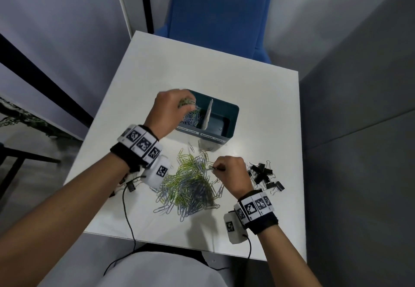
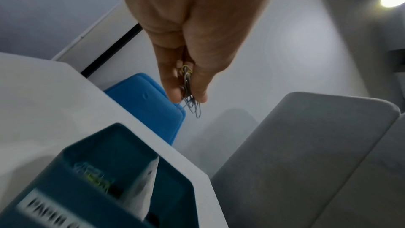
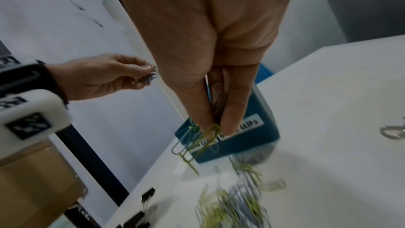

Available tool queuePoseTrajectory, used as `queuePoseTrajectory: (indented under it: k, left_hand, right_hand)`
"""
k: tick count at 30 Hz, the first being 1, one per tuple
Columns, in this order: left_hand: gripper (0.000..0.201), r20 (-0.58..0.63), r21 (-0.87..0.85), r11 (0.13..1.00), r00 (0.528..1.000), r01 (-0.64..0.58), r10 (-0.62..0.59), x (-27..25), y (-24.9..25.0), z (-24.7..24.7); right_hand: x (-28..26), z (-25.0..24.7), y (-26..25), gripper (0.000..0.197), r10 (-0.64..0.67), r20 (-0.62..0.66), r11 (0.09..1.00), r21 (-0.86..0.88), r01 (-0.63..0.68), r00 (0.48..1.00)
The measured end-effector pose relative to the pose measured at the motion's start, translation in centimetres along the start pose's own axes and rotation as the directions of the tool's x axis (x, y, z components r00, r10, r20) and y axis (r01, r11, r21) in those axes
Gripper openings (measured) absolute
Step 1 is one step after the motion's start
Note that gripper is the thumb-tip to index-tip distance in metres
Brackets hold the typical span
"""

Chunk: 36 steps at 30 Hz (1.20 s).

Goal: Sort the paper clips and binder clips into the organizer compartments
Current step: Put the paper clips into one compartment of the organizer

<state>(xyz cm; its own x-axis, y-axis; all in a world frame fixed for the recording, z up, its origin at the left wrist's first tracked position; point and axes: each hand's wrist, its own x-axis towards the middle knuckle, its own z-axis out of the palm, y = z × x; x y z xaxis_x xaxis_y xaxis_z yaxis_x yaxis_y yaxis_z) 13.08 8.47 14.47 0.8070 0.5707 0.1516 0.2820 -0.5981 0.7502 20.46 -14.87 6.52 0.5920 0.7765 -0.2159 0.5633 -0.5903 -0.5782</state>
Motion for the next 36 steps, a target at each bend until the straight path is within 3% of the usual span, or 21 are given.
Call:
queuePoseTrajectory:
  k: [3,7,11,13,17,20,23,27,30,32,36]
  left_hand:
    - [0.018,-0.028,0.022,1.000,1.000,0.003,-0.003,2.8,-0.3,0.4]
    - [0.033,0.109,0.073,0.992,0.987,0.106,-0.114,3.8,-1.9,1.8]
    - [0.013,-0.035,0.203,0.957,0.979,0.205,-0.202,0.8,-3.9,2.8]
    - [0.013,-0.056,0.245,0.937,0.969,0.248,-0.241,-1.4,-4.8,3.8]
    - [0.014,0.132,0.316,0.905,0.932,0.283,-0.338,-5.2,-7.0,7.0]
    - [0.031,0.300,0.390,0.897,0.892,0.209,-0.338,-6.8,-8.8,9.7]
    - [0.051,0.412,0.381,0.915,0.863,0.129,-0.293,-7.5,-9.5,12.0]
    - [0.079,0.527,0.457,0.889,0.794,0.037,-0.304,-8.1,-9.6,14.6]
    - [0.077,0.577,0.515,0.847,0.784,-0.130,-0.230,-8.5,-8.8,15.4]
    - [0.071,0.644,0.513,0.818,0.747,-0.260,-0.166,-9.2,-8.5,15.6]
    - [0.062,0.733,0.439,0.797,0.678,-0.416,-0.049,-10.8,-8.7,14.6]
  right_hand:
    - [1.3,-2.0,-1.3,0.010,-0.014,-0.049,1.000,0.020,0.015,0.999]
    - [4.0,-4.4,-3.6,0.007,-0.045,-0.119,0.998,0.032,0.049,0.992]
    - [8.4,-6.0,-6.4,0.008,-0.066,-0.182,0.997,0.017,0.070,0.981]
    - [10.6,-6.4,-7.5,0.005,-0.073,-0.211,0.996,0.030,0.081,0.975]
    - [13.5,-6.9,-8.8,0.013,-0.021,-0.181,0.996,0.077,0.036,0.983]
    - [13.3,-6.4,-8.1,0.028,-0.014,-0.144,1.000,-0.016,0.012,0.989]
    - [11.0,-5.1,-6.1,0.014,-0.020,-0.183,0.999,-0.043,0.012,0.983]
    - [6.0,-1.4,-1.8,0.019,0.114,-0.046,0.991,-0.066,-0.117,0.992]
    - [3.4,2.2,1.5,0.038,0.209,0.104,0.971,-0.143,-0.193,0.972]
    - [2.8,4.2,3.2,0.050,0.240,0.166,0.963,-0.168,-0.212,0.956]
    - [3.1,6.8,4.9,0.058,0.212,0.130,0.967,-0.169,-0.189,0.969]
